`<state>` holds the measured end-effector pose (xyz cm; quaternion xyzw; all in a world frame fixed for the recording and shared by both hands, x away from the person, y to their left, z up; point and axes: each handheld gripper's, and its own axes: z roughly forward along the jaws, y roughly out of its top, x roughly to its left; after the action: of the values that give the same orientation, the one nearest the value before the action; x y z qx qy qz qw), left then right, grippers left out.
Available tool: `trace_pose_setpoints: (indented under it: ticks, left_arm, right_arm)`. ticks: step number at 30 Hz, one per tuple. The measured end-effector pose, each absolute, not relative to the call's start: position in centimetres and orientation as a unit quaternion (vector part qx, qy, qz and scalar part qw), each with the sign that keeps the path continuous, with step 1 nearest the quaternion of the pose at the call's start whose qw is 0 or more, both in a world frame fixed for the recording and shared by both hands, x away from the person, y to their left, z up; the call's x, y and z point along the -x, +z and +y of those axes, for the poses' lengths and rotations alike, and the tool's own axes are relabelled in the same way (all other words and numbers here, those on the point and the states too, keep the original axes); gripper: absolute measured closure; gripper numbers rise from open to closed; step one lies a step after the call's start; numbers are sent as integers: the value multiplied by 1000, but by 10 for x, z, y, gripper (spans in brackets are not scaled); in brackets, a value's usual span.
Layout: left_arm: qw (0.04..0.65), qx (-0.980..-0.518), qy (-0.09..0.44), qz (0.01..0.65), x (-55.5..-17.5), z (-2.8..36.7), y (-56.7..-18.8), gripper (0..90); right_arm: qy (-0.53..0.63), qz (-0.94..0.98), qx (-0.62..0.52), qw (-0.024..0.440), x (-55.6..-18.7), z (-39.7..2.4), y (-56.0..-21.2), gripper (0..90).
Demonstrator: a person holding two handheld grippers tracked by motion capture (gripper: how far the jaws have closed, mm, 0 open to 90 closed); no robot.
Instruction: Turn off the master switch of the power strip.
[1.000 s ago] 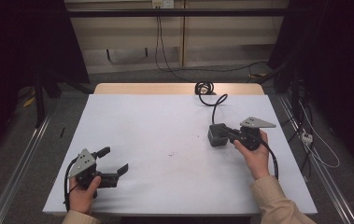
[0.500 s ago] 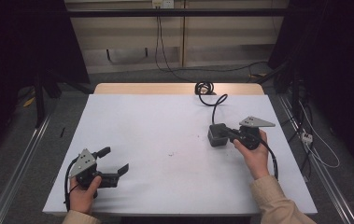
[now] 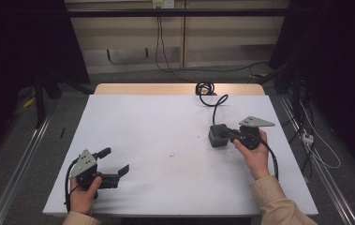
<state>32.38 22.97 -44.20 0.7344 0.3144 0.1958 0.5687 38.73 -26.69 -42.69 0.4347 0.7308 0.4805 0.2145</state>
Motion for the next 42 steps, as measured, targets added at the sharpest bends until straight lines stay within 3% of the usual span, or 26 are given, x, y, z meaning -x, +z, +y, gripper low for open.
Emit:
trace_pose_setpoints:
  ticks: [42]
  left_arm:
    - [567,-736,197,312,-323,230,-442,37]
  right_arm:
    - [467,744,-422,225,-387,-264,-431,900]
